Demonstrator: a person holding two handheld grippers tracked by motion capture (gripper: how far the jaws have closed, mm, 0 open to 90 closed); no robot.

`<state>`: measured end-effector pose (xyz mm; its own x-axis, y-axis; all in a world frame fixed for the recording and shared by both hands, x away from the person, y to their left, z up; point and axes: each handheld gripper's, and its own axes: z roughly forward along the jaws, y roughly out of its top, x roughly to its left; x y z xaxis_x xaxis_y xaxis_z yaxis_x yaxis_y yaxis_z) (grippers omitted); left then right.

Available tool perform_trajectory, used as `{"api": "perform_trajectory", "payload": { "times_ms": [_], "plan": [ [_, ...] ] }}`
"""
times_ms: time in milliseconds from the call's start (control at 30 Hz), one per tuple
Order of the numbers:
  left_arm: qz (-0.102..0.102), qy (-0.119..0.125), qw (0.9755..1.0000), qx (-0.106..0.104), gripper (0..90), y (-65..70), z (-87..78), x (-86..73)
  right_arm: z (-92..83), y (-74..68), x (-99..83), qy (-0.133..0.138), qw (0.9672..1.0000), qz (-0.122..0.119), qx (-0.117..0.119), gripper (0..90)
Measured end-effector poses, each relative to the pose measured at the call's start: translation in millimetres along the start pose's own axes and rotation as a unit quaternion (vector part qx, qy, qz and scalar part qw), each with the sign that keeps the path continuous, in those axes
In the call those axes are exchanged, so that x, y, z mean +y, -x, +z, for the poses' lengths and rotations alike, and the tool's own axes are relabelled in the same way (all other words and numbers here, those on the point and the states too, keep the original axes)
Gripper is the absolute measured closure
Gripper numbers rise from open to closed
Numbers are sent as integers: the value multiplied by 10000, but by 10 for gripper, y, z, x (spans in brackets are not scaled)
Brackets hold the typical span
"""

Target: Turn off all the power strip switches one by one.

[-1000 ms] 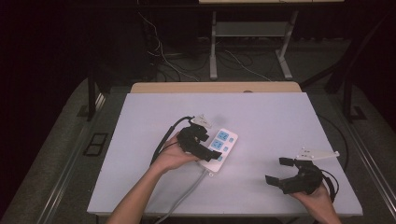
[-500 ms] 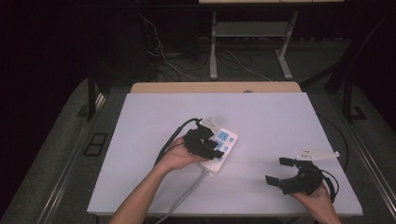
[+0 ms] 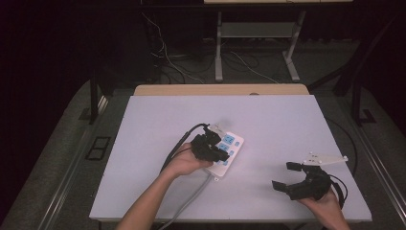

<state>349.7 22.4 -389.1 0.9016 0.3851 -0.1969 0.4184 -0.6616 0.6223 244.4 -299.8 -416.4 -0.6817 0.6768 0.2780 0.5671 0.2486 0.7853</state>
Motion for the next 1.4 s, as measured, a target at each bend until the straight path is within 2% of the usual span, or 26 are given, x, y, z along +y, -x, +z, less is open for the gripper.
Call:
{"api": "perform_trajectory", "payload": {
  "times_ms": [67, 400, 567, 767, 1167, 1400],
  "plan": [
    [15, 8, 10000, -7, 890, -8, 23, -12, 2, 0, 0, -9, 10000, -5, -3, 3],
    [161, -77, 9998, -25, 893, -9, 157, -24, 2, 3, -2, -16, 10000, -20, -19, 3],
    [263, -165, 9995, 38, 894, -6, 186, -29, 3, -1, -4, -36, 10000, -32, -15, 3],
    [265, -265, 9993, 44, 894, -26, 218, -44, 9, -4, -4, -53, 10000, -62, -16, 3],
    [151, -191, 9997, 10, 895, -57, 216, -67, 8, -5, -8, -55, 10000, -66, -24, 3],
    [224, -179, 9996, 13, 897, -55, 219, -76, 6, -6, -7, -47, 10000, -71, -25, 3]
  ]
}}
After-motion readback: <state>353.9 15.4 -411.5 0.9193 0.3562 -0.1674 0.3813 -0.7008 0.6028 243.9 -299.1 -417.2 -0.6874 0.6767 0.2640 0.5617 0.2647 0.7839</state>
